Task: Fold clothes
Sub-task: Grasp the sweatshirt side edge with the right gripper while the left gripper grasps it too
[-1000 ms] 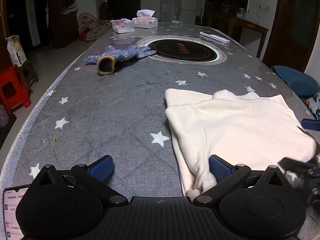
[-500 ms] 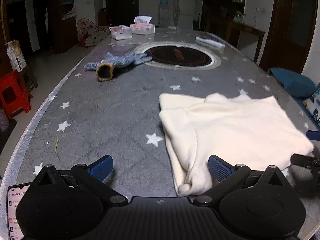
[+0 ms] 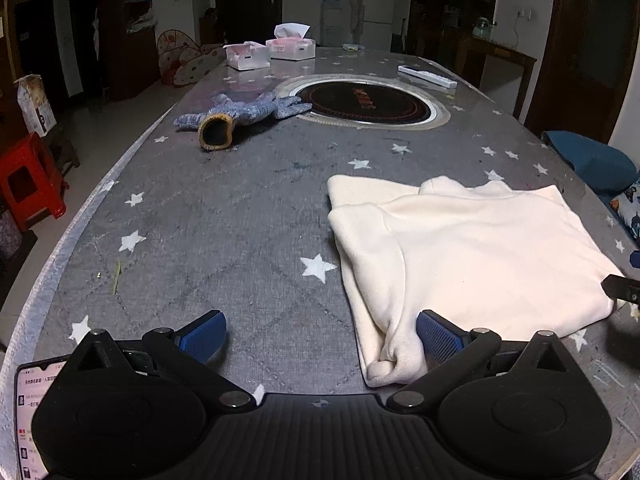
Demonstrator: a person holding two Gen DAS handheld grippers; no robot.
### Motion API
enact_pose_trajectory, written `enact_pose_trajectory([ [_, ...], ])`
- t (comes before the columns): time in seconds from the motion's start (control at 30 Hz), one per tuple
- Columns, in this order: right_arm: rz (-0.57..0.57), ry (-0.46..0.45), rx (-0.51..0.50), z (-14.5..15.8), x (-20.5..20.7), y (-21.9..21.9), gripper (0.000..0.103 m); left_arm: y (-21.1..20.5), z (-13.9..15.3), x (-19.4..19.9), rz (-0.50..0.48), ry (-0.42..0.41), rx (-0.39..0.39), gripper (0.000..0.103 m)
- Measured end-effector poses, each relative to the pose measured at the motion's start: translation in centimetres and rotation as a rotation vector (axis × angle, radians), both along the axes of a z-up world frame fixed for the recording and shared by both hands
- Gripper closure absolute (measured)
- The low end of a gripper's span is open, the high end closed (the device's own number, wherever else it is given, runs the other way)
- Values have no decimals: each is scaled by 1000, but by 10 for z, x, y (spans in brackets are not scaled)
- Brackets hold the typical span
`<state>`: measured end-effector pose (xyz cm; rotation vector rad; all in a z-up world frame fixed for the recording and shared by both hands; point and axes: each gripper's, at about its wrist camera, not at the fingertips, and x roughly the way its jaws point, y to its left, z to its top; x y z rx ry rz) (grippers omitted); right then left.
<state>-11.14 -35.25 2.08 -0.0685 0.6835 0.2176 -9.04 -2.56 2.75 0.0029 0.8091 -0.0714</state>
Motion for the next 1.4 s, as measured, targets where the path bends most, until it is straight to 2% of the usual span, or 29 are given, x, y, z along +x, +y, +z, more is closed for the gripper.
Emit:
enact_pose_trajectory([
  [0.07,-10,-14,1,3,0,-2,9,0,1,0,2,-5,3,0],
  [0.17,-19,11,-15,-1,6,-2,12,-1,-2,1,4,8,23,0],
  [0.27,-2,17,-37,-2,6,3,17,3,-3,1,12,16,-9,0],
  [0.5,207,-39,-97,18,-1,46,18,17,9,1,47,-4,-55,0],
  [0.67,365,-74,-139,32,-5,81,25,32,15,6,105,0,-113,0],
  [0.83,534,-79,-179,33,-13,129,38,44,22,10,134,11,-179,0],
  [0.97,651,-88,-234,27,-25,163,42,50,21,13,155,44,-227,0],
  [1.03,696,-99,-259,24,-29,175,42,52,18,13,157,56,-251,0],
  [1.23,782,-100,-298,13,-31,205,54,56,12,13,175,77,-326,0],
  [1.33,797,-97,-312,8,-28,214,57,59,8,16,192,107,-400,0],
  [1.4,797,-98,-330,4,-25,220,64,60,5,18,196,124,-443,0],
])
